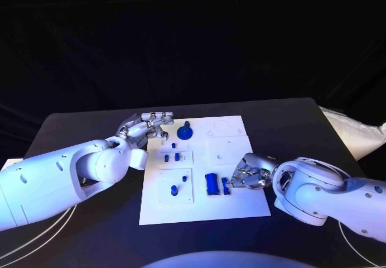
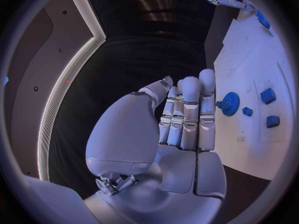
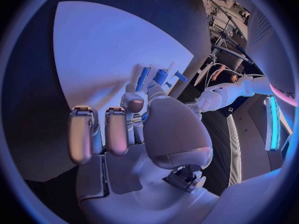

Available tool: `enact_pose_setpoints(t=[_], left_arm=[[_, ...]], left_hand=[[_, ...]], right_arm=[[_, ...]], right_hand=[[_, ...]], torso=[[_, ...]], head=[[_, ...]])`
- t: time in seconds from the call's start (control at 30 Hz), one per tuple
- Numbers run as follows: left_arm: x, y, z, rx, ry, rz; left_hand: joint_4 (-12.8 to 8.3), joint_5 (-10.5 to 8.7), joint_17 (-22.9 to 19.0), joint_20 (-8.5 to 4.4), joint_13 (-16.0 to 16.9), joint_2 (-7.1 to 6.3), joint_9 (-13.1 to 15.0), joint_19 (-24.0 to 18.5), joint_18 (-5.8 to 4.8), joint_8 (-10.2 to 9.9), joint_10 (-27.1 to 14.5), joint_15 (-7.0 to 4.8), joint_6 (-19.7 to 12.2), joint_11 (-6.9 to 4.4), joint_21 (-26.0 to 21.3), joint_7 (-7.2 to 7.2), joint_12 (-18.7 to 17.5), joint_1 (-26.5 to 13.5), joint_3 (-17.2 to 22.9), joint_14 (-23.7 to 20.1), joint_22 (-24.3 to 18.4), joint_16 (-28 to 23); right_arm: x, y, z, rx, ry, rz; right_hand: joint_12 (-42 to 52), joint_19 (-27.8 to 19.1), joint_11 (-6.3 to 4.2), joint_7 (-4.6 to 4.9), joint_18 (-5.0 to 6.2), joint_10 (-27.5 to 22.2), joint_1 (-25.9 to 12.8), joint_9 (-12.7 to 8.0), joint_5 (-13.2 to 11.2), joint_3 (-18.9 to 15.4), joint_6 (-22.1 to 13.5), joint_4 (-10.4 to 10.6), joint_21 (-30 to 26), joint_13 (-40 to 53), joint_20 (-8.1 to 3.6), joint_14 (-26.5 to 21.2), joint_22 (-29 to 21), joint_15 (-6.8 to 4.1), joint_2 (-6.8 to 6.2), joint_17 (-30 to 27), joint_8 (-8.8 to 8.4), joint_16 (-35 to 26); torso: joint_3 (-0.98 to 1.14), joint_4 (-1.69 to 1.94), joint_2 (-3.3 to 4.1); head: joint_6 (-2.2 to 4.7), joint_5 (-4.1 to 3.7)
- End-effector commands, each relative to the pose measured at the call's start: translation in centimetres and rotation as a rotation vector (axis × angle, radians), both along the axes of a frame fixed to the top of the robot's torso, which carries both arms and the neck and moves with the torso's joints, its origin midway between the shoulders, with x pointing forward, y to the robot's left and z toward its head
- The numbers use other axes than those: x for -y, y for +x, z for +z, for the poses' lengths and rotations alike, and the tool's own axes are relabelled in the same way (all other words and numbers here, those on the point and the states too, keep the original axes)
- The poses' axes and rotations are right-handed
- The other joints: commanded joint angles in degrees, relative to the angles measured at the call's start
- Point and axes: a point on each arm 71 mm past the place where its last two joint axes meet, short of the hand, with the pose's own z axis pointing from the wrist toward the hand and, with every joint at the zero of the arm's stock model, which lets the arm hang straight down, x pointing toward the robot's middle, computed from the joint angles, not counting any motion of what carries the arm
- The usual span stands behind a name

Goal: Assemble the parts on the task board

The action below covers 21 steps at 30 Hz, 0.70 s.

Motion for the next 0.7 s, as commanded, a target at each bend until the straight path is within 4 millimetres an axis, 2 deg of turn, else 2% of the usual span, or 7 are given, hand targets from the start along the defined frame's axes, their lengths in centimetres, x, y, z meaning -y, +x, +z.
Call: enact_pose_setpoints(t=[0.03,0.23,0.4,0.5,0.57,0.63,0.7], left_arm=[[0.2,0.1,0.1,0.014,-0.010,-0.014],[-0.3,0.5,0.0,0.027,-0.001,0.016],[-0.9,1.1,-0.2,0.037,0.014,0.059],[-1.4,1.7,-0.4,0.046,0.022,0.086],[-1.7,2.1,-0.5,0.055,0.024,0.102],[-1.9,2.5,-0.6,0.065,0.027,0.124],[-2.2,2.9,-0.6,0.074,0.035,0.149]], left_hand=[[0.07,0.13,-0.12,-0.14,0.08,0.15,-0.07,-0.05,0.91,0.37,-0.43,-0.17,-0.59,0.02,-0.47,0.02,0.23,0.17,-0.39,-0.23,-0.23,-0.29],[0.26,0.16,-0.69,0.07,0.04,0.13,-0.10,-1.35,1.03,0.35,-1.00,0.09,-0.89,0.18,-2.47,0.13,0.60,-0.19,-1.04,-1.79,-1.32,-1.11],[0.18,0.23,-4.55,0.91,-0.37,0.27,-0.16,-7.99,0.76,0.31,-2.33,1.12,-1.42,0.93,-7.65,0.52,0.84,0.11,-1.38,-9.62,-3.77,-8.30],[0.46,0.18,-9.39,2.01,-1.26,0.15,-0.21,-14.72,0.44,-0.08,-3.51,2.84,-2.36,1.70,-13.21,1.03,-0.09,-0.06,-1.23,-13.86,-6.95,-17.94],[1.61,0.30,-12.68,3.50,-2.03,-0.78,-0.22,-20.01,-0.23,-0.64,-4.69,4.73,-3.32,2.10,-18.60,0.94,-1.43,-1.67,-2.58,-16.35,-10.71,-25.27],[3.08,-0.01,-15.02,5.24,-2.14,-1.45,-0.16,-22.75,-0.49,-1.12,-5.59,5.60,-3.87,3.06,-22.86,0.98,-2.46,-3.61,-5.84,-17.27,-14.48,-30.57],[3.43,-0.10,-18.06,7.02,-2.10,-0.79,-0.16,-24.04,0.63,-1.99,-6.89,6.93,-4.54,4.20,-27.10,0.63,-4.00,-2.87,-9.68,-17.93,-19.31,-36.98]], right_arm=[[-0.1,1.0,0.8,-0.030,0.273,0.014],[1.8,4.7,2.9,-0.025,0.595,-0.034],[3.4,8.5,4.1,0.010,0.818,-0.132],[3.9,10.5,4.3,0.013,0.929,-0.173],[4.1,11.6,4.3,0.020,0.978,-0.186],[4.2,12.6,4.3,0.025,1.023,-0.197],[4.3,13.5,4.3,0.036,1.053,-0.208]], right_hand=[[-4.24,-1.75,0.58,0.72,0.70,-2.04,1.34,-0.30,-0.31,-0.57,-1.76,-0.15,-1.67,-2.72,0.44,2.26,0.44,0.77,0.36,-2.52,-0.93,-2.00],[-14.96,-6.21,1.55,1.83,2.27,-7.50,5.19,-0.75,-3.08,-1.16,-4.20,-2.02,-6.68,-10.41,1.32,0.57,-6.13,1.58,2.10,-9.41,-2.06,-7.99],[-24.66,-24.10,3.51,3.79,7.32,-15.25,9.47,-1.73,-2.93,-0.62,-7.41,-3.85,-29.79,-18.69,2.77,-10.09,-32.50,3.35,3.80,-36.55,-3.30,-36.00],[-32.81,-27.60,5.71,5.36,7.15,-19.16,12.11,-2.72,-3.20,0.52,-8.79,-4.56,-38.85,-27.32,4.68,-16.14,-38.33,5.70,4.73,-42.18,-3.34,-47.32],[-36.89,-30.89,6.68,5.52,6.81,-19.92,13.76,-3.47,-3.61,1.43,-8.97,-5.15,-45.02,-32.66,6.14,-21.15,-42.24,7.33,4.86,-46.31,-3.55,-54.56],[-40.06,-32.60,7.20,5.51,6.80,-20.03,14.79,-4.35,-4.75,2.23,-9.00,-5.77,-50.41,-37.66,7.56,-23.87,-45.95,8.73,4.92,-50.35,-3.60,-60.29],[-42.84,-31.25,7.56,5.63,7.42,-18.25,15.02,-5.80,-5.75,2.89,-8.95,-6.77,-55.63,-43.87,9.00,-22.76,-50.21,9.41,4.97,-55.00,-3.60,-65.14]], torso=[[-0.15,0.10,-0.40],[-0.80,0.30,-1.88],[-1.29,0.32,-3.38],[-1.68,0.29,-4.35],[-1.84,0.39,-4.88],[-1.87,0.54,-5.26],[-1.83,0.63,-5.46]], head=[[0.73,-0.37],[2.39,-0.88],[3.75,-1.34],[4.53,-1.39],[4.99,-1.44],[5.82,-1.46],[6.36,-1.43]])
